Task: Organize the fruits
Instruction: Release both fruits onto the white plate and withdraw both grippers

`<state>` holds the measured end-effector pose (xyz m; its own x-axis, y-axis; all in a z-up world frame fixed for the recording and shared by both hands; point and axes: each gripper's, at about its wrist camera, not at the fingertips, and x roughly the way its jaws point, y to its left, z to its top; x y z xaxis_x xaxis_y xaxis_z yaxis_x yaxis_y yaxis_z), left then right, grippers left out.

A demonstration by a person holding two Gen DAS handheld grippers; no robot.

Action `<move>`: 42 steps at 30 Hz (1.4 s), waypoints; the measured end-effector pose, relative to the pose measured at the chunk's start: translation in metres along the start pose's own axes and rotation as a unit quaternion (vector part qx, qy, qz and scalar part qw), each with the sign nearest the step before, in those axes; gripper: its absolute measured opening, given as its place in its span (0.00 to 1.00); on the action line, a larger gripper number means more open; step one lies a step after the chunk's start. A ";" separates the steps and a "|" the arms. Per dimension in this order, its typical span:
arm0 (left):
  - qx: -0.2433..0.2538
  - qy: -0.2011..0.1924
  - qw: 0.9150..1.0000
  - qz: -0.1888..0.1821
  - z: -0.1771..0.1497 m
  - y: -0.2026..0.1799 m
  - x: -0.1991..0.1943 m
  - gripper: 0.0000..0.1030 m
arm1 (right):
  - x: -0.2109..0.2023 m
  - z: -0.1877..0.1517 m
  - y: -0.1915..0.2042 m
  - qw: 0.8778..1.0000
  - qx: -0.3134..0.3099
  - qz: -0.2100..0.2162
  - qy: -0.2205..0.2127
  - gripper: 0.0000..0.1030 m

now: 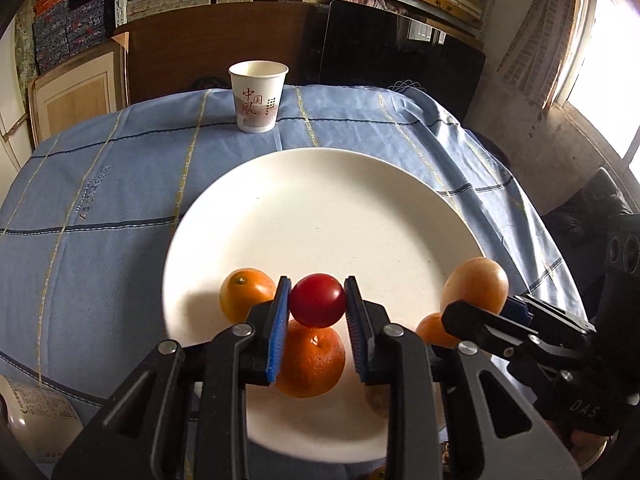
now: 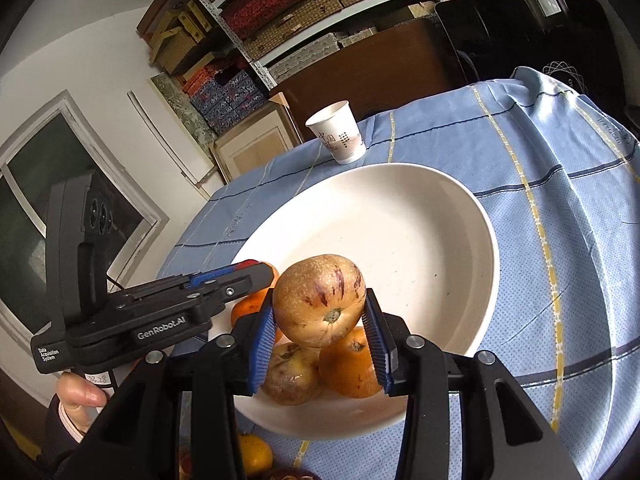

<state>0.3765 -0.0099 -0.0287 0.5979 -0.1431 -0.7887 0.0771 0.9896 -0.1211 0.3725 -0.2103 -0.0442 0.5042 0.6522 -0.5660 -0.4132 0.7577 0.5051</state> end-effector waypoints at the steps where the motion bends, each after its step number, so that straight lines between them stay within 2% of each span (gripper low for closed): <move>1: 0.002 -0.001 1.000 0.006 0.000 0.000 -0.001 0.51 | -0.002 -0.001 0.001 1.000 -0.001 -0.008 -0.002 0.45; 2: 0.003 -0.007 1.000 0.012 -0.001 0.000 -0.004 0.62 | -0.004 -0.001 0.002 1.000 -0.002 -0.013 -0.004 0.49; 3: -0.001 -0.024 0.999 0.021 -0.003 0.002 -0.013 0.80 | -0.009 0.000 0.004 1.000 -0.005 -0.015 -0.010 0.65; 4: -0.004 -0.039 0.999 0.027 -0.004 0.003 -0.022 0.89 | -0.016 0.001 0.007 0.999 -0.010 -0.021 -0.022 0.76; 6: -0.010 -0.069 0.997 0.024 -0.010 0.008 -0.044 0.92 | -0.027 0.002 0.016 0.998 -0.023 -0.036 -0.039 0.85; 7: -0.013 -0.073 0.997 0.021 -0.013 0.010 -0.052 0.93 | -0.032 0.003 0.020 0.998 -0.030 -0.043 -0.046 0.91; 9: -0.024 -0.079 0.997 0.011 -0.022 0.015 -0.069 0.94 | -0.041 0.001 0.028 0.996 -0.038 -0.058 -0.055 0.95; 12: -0.035 -0.095 0.995 0.010 -0.047 0.021 -0.092 0.95 | -0.052 -0.005 0.038 0.993 -0.047 -0.085 -0.061 0.96; 15: -0.041 -0.125 0.991 0.032 -0.075 0.024 -0.114 0.95 | -0.062 -0.018 0.048 0.989 -0.066 -0.121 -0.060 0.96; 19: -0.051 -0.170 0.983 0.046 -0.112 0.030 -0.139 0.95 | -0.080 -0.037 0.058 0.986 -0.088 -0.109 -0.087 0.96; 22: -0.063 -0.191 0.978 0.061 -0.134 0.037 -0.151 0.95 | -0.096 -0.054 0.057 0.987 -0.091 -0.073 -0.107 0.96; 24: -0.066 -0.183 0.980 0.051 -0.144 0.042 -0.151 0.95 | -0.099 -0.062 0.058 0.987 -0.099 -0.071 -0.108 0.96; 26: -0.058 -0.149 0.986 0.036 -0.151 0.044 -0.144 0.95 | -0.099 -0.072 0.059 0.986 -0.112 -0.071 -0.099 0.96; 28: -0.049 -0.108 0.992 0.042 -0.157 0.044 -0.133 0.96 | -0.096 -0.077 0.064 0.986 -0.128 -0.067 -0.086 0.96; 30: -0.042 -0.091 0.994 0.051 -0.164 0.041 -0.128 0.96 | -0.095 -0.081 0.070 0.984 -0.146 -0.076 -0.073 0.97; 32: -0.033 -0.086 0.994 0.055 -0.168 0.038 -0.126 0.96 | -0.096 -0.083 0.072 0.984 -0.145 -0.080 -0.065 0.97; 36: -0.024 -0.074 0.996 0.049 -0.177 0.035 -0.128 0.96 | -0.094 -0.092 0.068 0.990 -0.128 -0.044 -0.026 0.97; 38: -0.022 -0.075 0.995 0.061 -0.179 0.034 -0.129 0.96 | -0.092 -0.098 0.066 0.991 -0.125 -0.042 -0.005 0.97; 40: -0.016 -0.077 0.993 0.084 -0.183 0.033 -0.130 0.96 | -0.095 -0.105 0.069 0.989 -0.138 -0.043 -0.006 0.97; 42: -0.016 -0.076 0.993 0.090 -0.185 0.034 -0.131 0.96 | -0.098 -0.110 0.072 0.986 -0.155 -0.052 -0.005 0.97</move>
<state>0.1532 0.0405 -0.0411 0.7132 0.0416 -0.6997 -0.0658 0.9978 -0.0077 0.2100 -0.2175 -0.0239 0.5624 0.5720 -0.5972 -0.5709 0.7910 0.2199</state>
